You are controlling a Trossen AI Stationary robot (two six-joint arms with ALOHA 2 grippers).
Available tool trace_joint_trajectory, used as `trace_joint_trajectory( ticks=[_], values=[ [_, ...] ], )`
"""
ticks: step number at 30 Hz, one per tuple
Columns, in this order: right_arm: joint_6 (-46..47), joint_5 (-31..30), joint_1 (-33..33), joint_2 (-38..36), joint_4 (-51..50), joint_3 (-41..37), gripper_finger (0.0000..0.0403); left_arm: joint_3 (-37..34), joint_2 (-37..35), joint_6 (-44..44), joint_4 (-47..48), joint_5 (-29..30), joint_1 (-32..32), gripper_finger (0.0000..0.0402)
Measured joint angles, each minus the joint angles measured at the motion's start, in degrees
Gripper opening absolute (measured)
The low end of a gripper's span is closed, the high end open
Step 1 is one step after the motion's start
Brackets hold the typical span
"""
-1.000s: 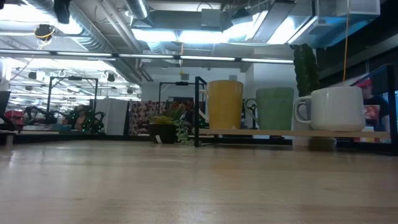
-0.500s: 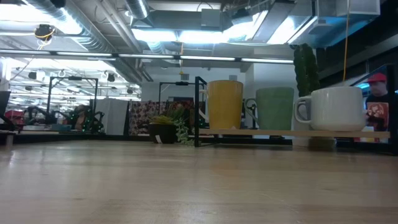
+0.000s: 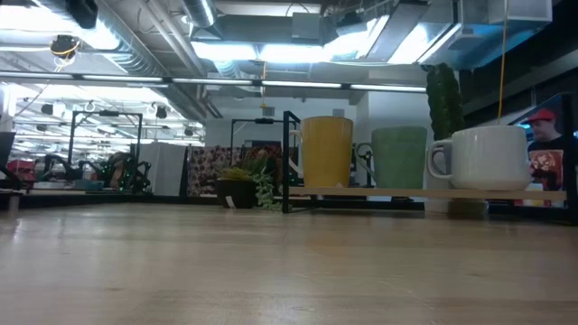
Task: Place coffee mugs
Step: Return to Home Position
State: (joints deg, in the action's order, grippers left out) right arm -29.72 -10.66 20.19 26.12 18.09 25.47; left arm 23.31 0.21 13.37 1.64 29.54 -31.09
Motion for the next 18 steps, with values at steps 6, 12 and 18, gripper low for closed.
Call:
trace_joint_trajectory(
  ticks=[6,12,18],
  values=[
    [-3.4,-4.6,2.8,-19.9,-9.4,0.2,0.0144,0.0,0.0,0.0,0.6,0.6,0.0,0.0142],
    [-3.1,6.0,2.7,-25.9,-16.7,-4.6,0.0144,0.0,0.0,0.0,3.2,-0.4,0.0,0.0142],
    [2.0,6.4,2.7,-25.0,-4.7,-17.7,0.0144,-0.1,0.0,0.0,7.4,-4.3,0.0,0.0142]
  ],
)
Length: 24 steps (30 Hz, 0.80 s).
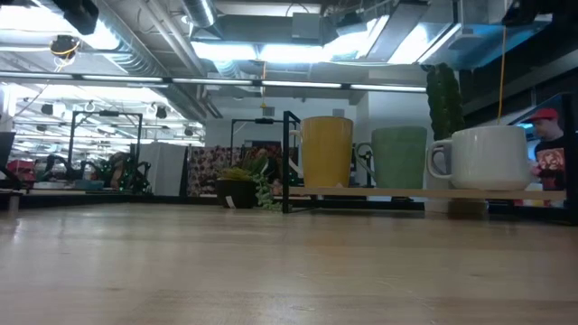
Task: Place coffee mugs
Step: Return to Home Position
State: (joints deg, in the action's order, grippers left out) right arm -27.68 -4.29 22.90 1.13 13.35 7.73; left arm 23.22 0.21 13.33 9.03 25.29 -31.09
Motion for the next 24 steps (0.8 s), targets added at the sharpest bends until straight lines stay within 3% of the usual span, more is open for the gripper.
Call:
trace_joint_trajectory(
  ticks=[3,5,7,14,18,24],
  values=[
    [0.7,8.1,0.0,-0.2,14.8,-6.9,0.0144,-1.4,0.0,-0.5,0.6,-0.7,0.0,0.0142],
    [-0.1,15.5,0.0,-0.1,11.4,-7.1,0.0144,-3.5,0.0,-0.4,0.7,-0.4,0.0,0.0142],
    [-0.4,18.7,0.0,-0.1,9.6,-7.3,0.0144,-5.7,0.0,1.2,0.8,1.0,0.0,0.0142],
    [-1.3,8.8,0.0,-0.2,1.7,-7.3,0.0144,-12.3,0.0,7.4,0.4,2.2,0.0,0.0142],
    [-1.2,3.9,0.0,-0.2,-0.9,-7.3,0.0146,-16.7,0.0,8.8,-4.4,2.7,0.0,0.0142],
    [-5.1,3.3,0.0,-0.1,-1.6,-7.3,0.0151,-22.8,0.4,8.8,-13.3,2.6,0.0,0.0142]
  ],
)
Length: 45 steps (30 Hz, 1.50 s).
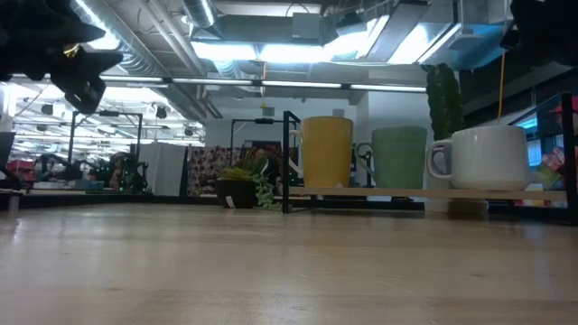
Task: Place coffee mugs
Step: Return to Home Position
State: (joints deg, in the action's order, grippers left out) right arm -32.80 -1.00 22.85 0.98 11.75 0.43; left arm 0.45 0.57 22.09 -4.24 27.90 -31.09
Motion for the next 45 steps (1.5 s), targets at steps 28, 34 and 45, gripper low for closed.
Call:
trace_joint_trajectory(
  ticks=[28,34,45],
  values=[
    [13.9,6.0,0.0,-0.1,-5.9,0.0,0.0152,0.0,-0.4,1.7,2.3,-27.6,5.4,0.0142],
    [16.1,8.1,0.0,-0.1,-5.6,0.0,0.0152,0.0,-0.4,-0.6,3.5,-28.8,8.6,0.0142],
    [12.2,4.0,0.0,-0.1,-8.0,0.0,0.0152,0.0,-0.4,0.8,3.6,-26.1,11.3,0.0142]
  ],
)
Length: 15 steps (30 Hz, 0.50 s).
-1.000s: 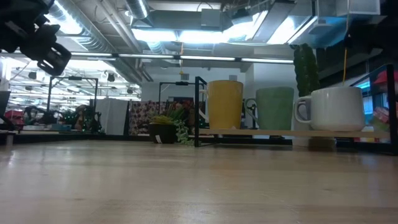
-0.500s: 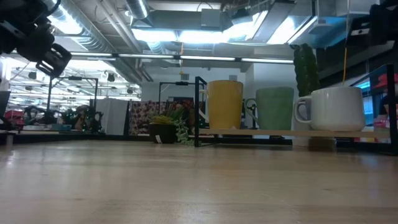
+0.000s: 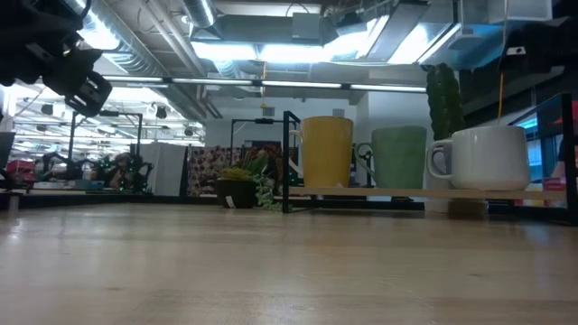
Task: Place coffee mugs
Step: Return to Home Position
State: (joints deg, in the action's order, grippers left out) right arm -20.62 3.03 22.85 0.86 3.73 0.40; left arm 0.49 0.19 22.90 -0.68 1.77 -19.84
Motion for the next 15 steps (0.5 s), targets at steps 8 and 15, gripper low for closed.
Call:
trace_joint_trajectory(
  ticks=[8,15],
  values=[
    [-0.7,-0.5,0.0,0.0,-0.8,0.0,0.0152,0.0,0.0,5.1,-0.1,0.4,0.0,0.0142],
    [-0.7,-0.5,0.0,0.0,-1.0,0.0,0.0152,0.0,0.0,5.0,-0.1,0.5,0.0,0.0142]
  ],
)
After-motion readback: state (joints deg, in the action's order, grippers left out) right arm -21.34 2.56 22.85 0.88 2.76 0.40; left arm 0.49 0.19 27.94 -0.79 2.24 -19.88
